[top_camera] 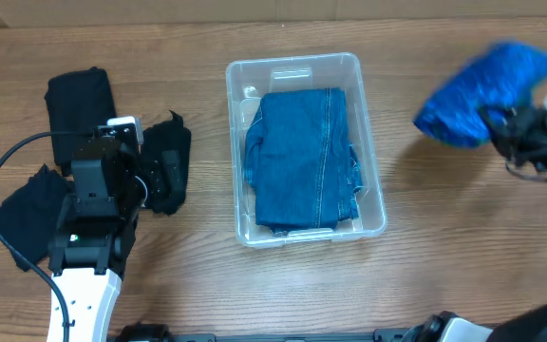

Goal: Pack container
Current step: 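Grasp the blue sequined cloth with the right gripper and lift, then lower the sequined cloth into the bin on top of the denim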

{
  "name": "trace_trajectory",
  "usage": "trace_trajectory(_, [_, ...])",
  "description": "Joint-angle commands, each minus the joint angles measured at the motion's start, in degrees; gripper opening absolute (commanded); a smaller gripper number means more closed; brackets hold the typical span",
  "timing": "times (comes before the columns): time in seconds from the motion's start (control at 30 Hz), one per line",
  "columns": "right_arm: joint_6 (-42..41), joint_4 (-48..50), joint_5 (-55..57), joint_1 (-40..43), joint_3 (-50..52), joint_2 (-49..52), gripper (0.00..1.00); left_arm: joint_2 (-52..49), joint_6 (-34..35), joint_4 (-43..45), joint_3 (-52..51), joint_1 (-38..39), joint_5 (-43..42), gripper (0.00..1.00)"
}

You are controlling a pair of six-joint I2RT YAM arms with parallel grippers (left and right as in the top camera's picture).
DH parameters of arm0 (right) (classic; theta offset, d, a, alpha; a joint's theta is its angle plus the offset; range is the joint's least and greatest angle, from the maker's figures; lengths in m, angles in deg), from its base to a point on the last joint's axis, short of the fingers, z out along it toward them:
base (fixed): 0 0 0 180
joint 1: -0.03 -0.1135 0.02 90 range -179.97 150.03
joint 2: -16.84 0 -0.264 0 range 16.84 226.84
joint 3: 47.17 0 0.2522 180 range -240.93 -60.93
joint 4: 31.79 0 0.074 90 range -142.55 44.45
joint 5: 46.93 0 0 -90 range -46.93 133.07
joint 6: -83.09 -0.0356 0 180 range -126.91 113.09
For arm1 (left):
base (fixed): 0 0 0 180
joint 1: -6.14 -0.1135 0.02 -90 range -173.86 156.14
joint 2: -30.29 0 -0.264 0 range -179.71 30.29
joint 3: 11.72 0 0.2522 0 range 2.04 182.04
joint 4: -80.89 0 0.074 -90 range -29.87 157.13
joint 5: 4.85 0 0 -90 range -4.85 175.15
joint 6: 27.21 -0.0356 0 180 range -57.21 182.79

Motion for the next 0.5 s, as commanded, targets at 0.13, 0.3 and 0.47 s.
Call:
trace_trajectory(0.13, [-1.6, 2.8, 3.2, -23.7, -10.8, -2.6, 0.07, -0.3, 0.8, 0.0, 1.6, 0.4, -0.1, 1.0])
trace_trajectory(0.3, [-13.4, 3.6, 21.7, -36.2, -10.8, -1.0, 0.04, -0.3, 0.8, 0.0, 1.6, 0.4, -0.1, 1.0])
trace_trajectory(0.47, [-26.8, 7.9, 34.1, -45.1, -10.7, 2.3, 0.04, -0.3, 0.8, -0.1, 1.6, 0.4, -0.1, 1.0])
